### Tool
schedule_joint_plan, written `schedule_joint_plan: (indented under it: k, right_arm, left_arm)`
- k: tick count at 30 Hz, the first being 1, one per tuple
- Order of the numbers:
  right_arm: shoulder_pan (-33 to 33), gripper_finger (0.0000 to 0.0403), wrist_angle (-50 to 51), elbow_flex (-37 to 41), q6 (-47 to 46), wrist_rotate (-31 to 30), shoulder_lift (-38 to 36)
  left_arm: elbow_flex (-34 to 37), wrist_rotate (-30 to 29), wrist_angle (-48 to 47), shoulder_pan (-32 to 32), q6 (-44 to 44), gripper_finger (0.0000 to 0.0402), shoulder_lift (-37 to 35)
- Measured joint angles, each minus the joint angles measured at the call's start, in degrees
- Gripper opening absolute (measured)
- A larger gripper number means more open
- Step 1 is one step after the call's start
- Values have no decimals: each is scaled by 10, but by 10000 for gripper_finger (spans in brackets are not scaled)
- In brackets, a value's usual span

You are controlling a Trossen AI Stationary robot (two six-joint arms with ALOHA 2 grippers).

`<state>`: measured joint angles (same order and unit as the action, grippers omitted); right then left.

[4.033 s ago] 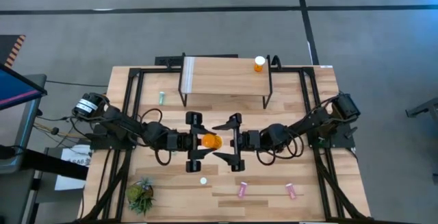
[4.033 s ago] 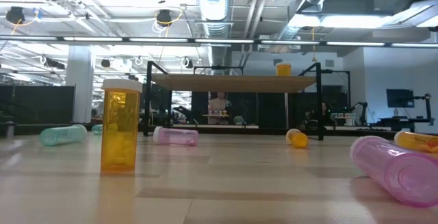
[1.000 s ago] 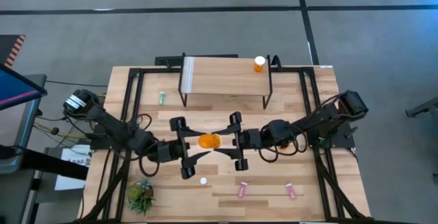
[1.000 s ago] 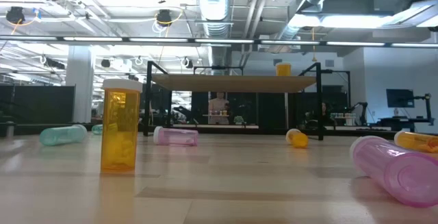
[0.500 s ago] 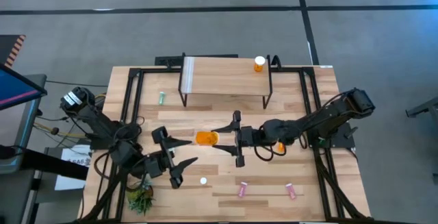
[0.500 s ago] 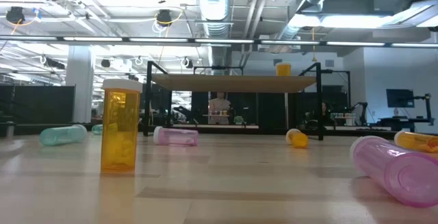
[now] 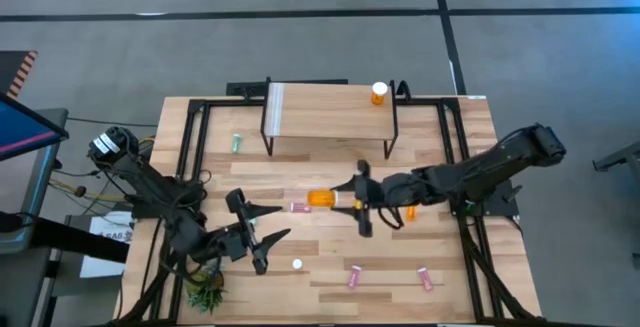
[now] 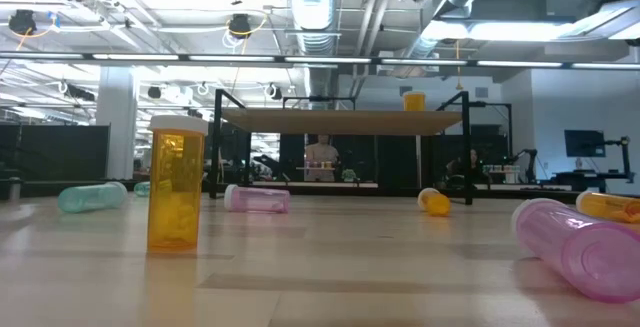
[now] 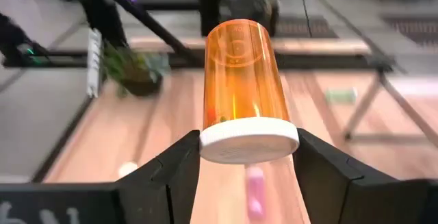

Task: Pick and place medicine bottles onto shelf by color
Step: Put the large orange pill bottle on the shelf aligned with the other large orange pill bottle

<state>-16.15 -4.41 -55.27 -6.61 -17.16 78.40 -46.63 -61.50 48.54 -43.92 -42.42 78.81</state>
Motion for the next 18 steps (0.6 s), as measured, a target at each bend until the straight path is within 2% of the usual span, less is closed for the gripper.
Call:
schedule_joint_plan:
  k: [4, 8, 14, 18]
  right_arm:
    - [24, 219, 104, -8, -29, -14, -41]
    - [63, 217, 232, -50, -55, -14, -66]
    - [110, 219, 377, -124, -58, -10, -58]
    - [124, 220, 470, -160, -75, 20, -42]
  left_arm:
    - [0, -3, -33, 4, 43, 233, 0]
    - [0, -3, -61, 11, 74, 233, 0]
    - [0, -5, -78, 33, 89, 233, 0]
    - [0, 8, -126, 58, 131, 233, 0]
